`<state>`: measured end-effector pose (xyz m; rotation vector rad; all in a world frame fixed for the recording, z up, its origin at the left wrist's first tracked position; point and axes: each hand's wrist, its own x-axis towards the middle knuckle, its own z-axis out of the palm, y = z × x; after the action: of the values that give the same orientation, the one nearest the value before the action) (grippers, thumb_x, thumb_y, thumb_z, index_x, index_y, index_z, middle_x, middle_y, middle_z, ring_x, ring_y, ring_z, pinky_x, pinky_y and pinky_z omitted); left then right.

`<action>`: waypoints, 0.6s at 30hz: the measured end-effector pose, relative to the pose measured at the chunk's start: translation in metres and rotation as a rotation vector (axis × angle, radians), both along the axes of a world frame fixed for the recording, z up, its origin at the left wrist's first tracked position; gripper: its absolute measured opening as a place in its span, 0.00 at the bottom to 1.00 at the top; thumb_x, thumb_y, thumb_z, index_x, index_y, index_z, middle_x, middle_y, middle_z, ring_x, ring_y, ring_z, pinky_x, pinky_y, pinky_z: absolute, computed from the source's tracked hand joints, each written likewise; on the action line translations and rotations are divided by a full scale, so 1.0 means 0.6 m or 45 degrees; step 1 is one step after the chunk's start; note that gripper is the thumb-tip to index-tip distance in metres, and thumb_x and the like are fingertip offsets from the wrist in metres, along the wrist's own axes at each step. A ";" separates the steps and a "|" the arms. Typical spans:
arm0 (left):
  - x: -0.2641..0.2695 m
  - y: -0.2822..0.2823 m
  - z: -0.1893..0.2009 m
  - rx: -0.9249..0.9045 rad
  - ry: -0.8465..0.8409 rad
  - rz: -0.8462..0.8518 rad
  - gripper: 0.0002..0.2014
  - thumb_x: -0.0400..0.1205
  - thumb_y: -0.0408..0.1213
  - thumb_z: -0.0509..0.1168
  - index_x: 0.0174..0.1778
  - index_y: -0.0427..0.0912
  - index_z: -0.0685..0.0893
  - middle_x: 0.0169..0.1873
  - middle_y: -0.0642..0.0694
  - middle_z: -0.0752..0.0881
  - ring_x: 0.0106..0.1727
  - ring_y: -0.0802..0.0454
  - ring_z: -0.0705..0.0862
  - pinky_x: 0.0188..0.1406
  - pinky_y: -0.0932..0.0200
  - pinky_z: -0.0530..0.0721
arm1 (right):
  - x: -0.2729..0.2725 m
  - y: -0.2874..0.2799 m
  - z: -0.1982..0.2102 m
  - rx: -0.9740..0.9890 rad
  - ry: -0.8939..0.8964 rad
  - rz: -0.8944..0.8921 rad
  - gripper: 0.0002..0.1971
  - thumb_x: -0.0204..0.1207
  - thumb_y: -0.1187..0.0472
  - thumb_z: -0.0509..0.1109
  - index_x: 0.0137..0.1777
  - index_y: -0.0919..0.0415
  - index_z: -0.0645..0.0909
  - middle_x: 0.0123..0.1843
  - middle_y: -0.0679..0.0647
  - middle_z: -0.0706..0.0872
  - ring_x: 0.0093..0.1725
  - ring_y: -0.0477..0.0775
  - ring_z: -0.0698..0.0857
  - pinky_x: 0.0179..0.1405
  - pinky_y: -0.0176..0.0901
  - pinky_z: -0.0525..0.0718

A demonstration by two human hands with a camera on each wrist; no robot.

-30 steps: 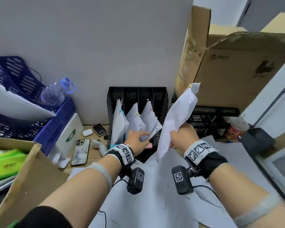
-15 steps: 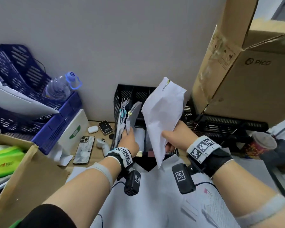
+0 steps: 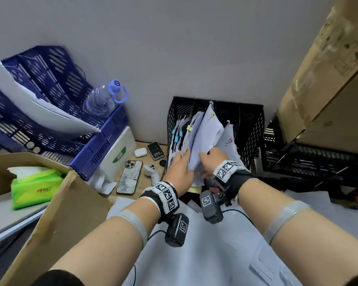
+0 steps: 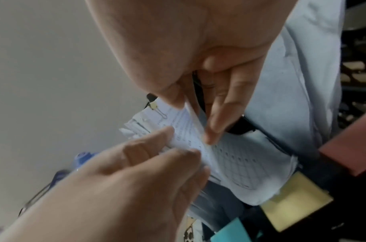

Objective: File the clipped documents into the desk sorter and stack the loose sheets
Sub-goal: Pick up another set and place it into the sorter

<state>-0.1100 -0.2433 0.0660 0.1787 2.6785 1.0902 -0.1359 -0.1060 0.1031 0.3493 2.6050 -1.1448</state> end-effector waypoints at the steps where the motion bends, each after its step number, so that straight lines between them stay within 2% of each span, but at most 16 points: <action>1: 0.000 -0.001 -0.002 -0.003 -0.002 -0.009 0.36 0.84 0.36 0.60 0.88 0.46 0.52 0.83 0.42 0.60 0.84 0.39 0.63 0.81 0.40 0.68 | -0.006 -0.001 -0.010 -0.097 -0.007 -0.058 0.14 0.79 0.57 0.58 0.36 0.64 0.75 0.37 0.64 0.89 0.39 0.67 0.90 0.39 0.55 0.90; 3: 0.002 -0.003 -0.003 0.007 0.001 -0.020 0.35 0.85 0.37 0.60 0.87 0.44 0.53 0.84 0.42 0.58 0.85 0.42 0.60 0.84 0.42 0.64 | -0.006 -0.005 -0.018 -0.122 0.054 -0.074 0.16 0.79 0.58 0.55 0.34 0.65 0.75 0.34 0.65 0.91 0.37 0.67 0.91 0.44 0.61 0.91; 6: 0.004 -0.005 -0.004 0.087 0.007 -0.034 0.35 0.83 0.36 0.60 0.87 0.49 0.55 0.81 0.45 0.63 0.81 0.40 0.68 0.80 0.41 0.70 | 0.013 -0.008 -0.028 0.041 0.122 -0.019 0.16 0.82 0.59 0.57 0.33 0.65 0.73 0.38 0.63 0.87 0.39 0.66 0.86 0.43 0.48 0.84; 8: 0.007 -0.003 -0.004 0.093 0.000 -0.032 0.38 0.82 0.34 0.61 0.87 0.51 0.53 0.81 0.47 0.62 0.81 0.43 0.68 0.81 0.43 0.70 | 0.034 -0.011 -0.039 0.084 -0.025 0.096 0.11 0.82 0.59 0.59 0.41 0.64 0.74 0.44 0.64 0.85 0.46 0.66 0.85 0.43 0.49 0.82; 10: 0.016 0.001 -0.002 0.084 0.012 -0.038 0.39 0.82 0.32 0.63 0.87 0.51 0.52 0.81 0.45 0.62 0.82 0.45 0.66 0.83 0.51 0.64 | 0.054 -0.009 -0.051 0.014 -0.151 0.184 0.08 0.81 0.57 0.60 0.44 0.59 0.77 0.48 0.62 0.87 0.51 0.67 0.88 0.51 0.54 0.87; 12: 0.030 0.007 0.003 0.084 0.068 -0.019 0.38 0.82 0.33 0.64 0.87 0.50 0.55 0.81 0.45 0.62 0.81 0.48 0.67 0.75 0.62 0.61 | 0.071 0.002 -0.065 -0.073 -0.171 0.189 0.11 0.80 0.55 0.62 0.50 0.60 0.83 0.48 0.63 0.89 0.51 0.66 0.90 0.55 0.60 0.88; 13: 0.039 0.010 0.004 0.076 0.125 0.005 0.36 0.82 0.34 0.65 0.86 0.50 0.59 0.79 0.46 0.63 0.78 0.49 0.70 0.71 0.64 0.62 | 0.080 0.010 -0.070 -0.116 -0.176 0.162 0.14 0.80 0.54 0.62 0.53 0.62 0.84 0.48 0.64 0.90 0.51 0.66 0.90 0.55 0.62 0.89; 14: 0.049 0.015 0.004 0.078 0.202 0.034 0.33 0.82 0.35 0.65 0.83 0.50 0.64 0.77 0.47 0.66 0.75 0.50 0.73 0.71 0.64 0.64 | 0.093 0.019 -0.074 -0.153 -0.176 0.122 0.14 0.80 0.55 0.62 0.53 0.64 0.84 0.47 0.63 0.89 0.49 0.65 0.91 0.53 0.62 0.89; 16: 0.070 0.035 0.000 0.165 0.328 0.057 0.25 0.79 0.36 0.67 0.74 0.50 0.74 0.67 0.48 0.71 0.67 0.51 0.77 0.71 0.60 0.74 | 0.128 0.042 -0.079 -0.219 -0.176 0.036 0.08 0.80 0.59 0.62 0.48 0.58 0.82 0.42 0.57 0.87 0.46 0.61 0.91 0.48 0.55 0.90; 18: 0.094 0.070 -0.015 0.306 0.317 -0.002 0.18 0.78 0.35 0.68 0.64 0.49 0.78 0.59 0.49 0.75 0.58 0.53 0.80 0.63 0.58 0.81 | 0.168 0.072 -0.091 -0.239 -0.183 -0.064 0.06 0.81 0.61 0.62 0.46 0.54 0.81 0.40 0.55 0.86 0.43 0.60 0.90 0.42 0.51 0.88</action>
<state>-0.0539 -0.2011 0.0573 0.3825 2.7478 1.4775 -0.0350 -0.0625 0.0487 0.4410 2.3560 -1.3167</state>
